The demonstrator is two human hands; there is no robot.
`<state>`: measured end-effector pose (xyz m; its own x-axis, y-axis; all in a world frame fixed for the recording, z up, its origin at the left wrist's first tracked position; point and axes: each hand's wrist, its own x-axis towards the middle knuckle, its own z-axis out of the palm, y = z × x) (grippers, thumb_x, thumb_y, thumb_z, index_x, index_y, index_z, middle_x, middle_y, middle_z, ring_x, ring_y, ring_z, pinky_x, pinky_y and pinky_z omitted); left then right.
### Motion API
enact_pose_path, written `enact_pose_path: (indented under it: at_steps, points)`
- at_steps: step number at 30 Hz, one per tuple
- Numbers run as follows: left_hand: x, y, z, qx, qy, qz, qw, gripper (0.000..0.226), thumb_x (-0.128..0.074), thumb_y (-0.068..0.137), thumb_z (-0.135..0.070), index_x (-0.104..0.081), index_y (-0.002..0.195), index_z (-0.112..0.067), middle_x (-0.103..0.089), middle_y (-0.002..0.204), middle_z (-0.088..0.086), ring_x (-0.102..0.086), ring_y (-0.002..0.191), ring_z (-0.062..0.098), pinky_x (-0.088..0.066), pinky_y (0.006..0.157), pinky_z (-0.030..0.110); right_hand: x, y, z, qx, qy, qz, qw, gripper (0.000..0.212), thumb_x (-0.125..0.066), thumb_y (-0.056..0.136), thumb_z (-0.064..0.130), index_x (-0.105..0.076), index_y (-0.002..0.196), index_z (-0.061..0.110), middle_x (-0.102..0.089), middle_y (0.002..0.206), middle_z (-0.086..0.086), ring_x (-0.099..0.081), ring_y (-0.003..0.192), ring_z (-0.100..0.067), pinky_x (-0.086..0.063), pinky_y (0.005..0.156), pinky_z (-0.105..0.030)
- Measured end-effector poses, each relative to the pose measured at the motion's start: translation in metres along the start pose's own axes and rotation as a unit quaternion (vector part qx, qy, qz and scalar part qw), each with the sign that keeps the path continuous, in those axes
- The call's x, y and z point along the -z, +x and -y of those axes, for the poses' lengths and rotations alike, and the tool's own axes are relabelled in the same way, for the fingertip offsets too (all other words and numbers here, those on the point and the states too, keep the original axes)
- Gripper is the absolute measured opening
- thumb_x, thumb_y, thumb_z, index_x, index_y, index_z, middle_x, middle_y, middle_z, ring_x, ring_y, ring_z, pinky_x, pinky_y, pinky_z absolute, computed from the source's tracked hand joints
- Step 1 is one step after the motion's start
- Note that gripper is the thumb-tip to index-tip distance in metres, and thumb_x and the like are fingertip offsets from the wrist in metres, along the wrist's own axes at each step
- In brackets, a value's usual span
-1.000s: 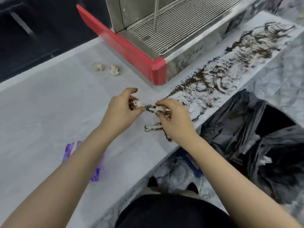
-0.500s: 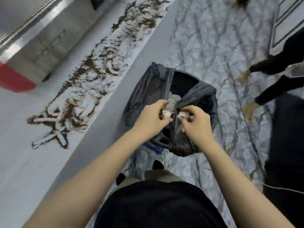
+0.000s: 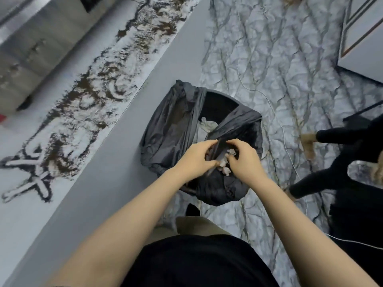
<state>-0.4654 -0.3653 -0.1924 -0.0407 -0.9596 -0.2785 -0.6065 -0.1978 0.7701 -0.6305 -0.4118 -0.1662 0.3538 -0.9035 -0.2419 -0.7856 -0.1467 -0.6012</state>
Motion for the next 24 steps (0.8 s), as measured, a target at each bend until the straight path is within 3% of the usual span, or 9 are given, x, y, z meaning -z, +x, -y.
enact_pose_path:
  at_steps: [3, 5, 9, 18, 22, 24]
  points:
    - [0.045, -0.038, 0.005, 0.009, -0.045, -0.09, 0.995, 0.05, -0.078, 0.084, -0.023, -0.062, 0.13, -0.017, -0.068, 0.12, -0.002, -0.065, 0.103, 0.008, -0.054, 0.093, 0.028, -0.002, 0.0, 0.054, 0.08, 0.05, -0.022, 0.995, 0.027, -0.06, 0.091, 0.014, -0.06, 0.117, 0.021, -0.061, 0.112, 0.002, -0.059, 0.099, -0.012, -0.052, 0.088, -0.034]
    - [0.078, -0.069, 0.008, 0.022, -0.068, -0.151, 0.986, 0.044, -0.079, 0.083, -0.022, -0.066, 0.125, -0.018, -0.07, 0.112, -0.005, -0.066, 0.096, 0.004, -0.054, 0.087, 0.021, -0.008, -0.001, 0.098, 0.145, 0.086, -0.017, 0.985, 0.025, -0.059, 0.092, 0.013, -0.062, 0.115, 0.021, -0.061, 0.112, 0.005, -0.059, 0.098, -0.007, -0.053, 0.085, -0.029]
    - [0.139, -0.142, 0.027, 0.07, -0.104, -0.262, 0.957, 0.041, -0.078, 0.084, -0.02, -0.067, 0.123, -0.019, -0.071, 0.102, -0.007, -0.068, 0.09, 0.003, -0.055, 0.081, 0.019, -0.033, -0.008, 0.191, 0.243, 0.13, 0.023, 0.961, 0.023, -0.058, 0.093, 0.013, -0.063, 0.114, 0.021, -0.063, 0.109, 0.009, -0.059, 0.096, 0.0, -0.05, 0.081, -0.013]
    - [0.236, -0.303, 0.092, 0.143, -0.099, -0.466, 0.867, 0.031, -0.074, 0.087, -0.011, -0.069, 0.117, -0.017, -0.074, 0.097, -0.006, -0.07, 0.087, 0.005, -0.054, 0.08, 0.018, -0.146, -0.052, 0.367, 0.377, 0.202, 0.169, 0.888, 0.022, -0.058, 0.093, 0.008, -0.064, 0.113, 0.013, -0.066, 0.108, 0.003, -0.062, 0.092, -0.003, -0.052, 0.078, -0.014]
    - [0.267, -0.348, 0.128, 0.168, -0.079, -0.506, 0.842, 0.029, -0.068, 0.091, -0.015, -0.068, 0.119, -0.019, -0.072, 0.103, -0.009, -0.067, 0.093, 0.004, -0.051, 0.079, 0.013, -0.204, -0.063, 0.424, 0.424, 0.182, 0.2, 0.865, 0.029, -0.055, 0.094, 0.011, -0.058, 0.123, 0.014, -0.062, 0.121, 0.002, -0.057, 0.11, -0.011, -0.05, 0.093, -0.029]
    - [0.287, -0.359, 0.153, 0.175, -0.055, -0.516, 0.837, 0.03, -0.067, 0.092, -0.016, -0.067, 0.122, -0.018, -0.07, 0.112, -0.008, -0.066, 0.097, 0.003, -0.051, 0.079, 0.011, -0.234, -0.058, 0.451, 0.442, 0.131, 0.192, 0.866, 0.036, -0.053, 0.095, 0.013, -0.053, 0.131, 0.013, -0.056, 0.132, -0.001, -0.05, 0.122, -0.015, -0.04, 0.102, -0.026]
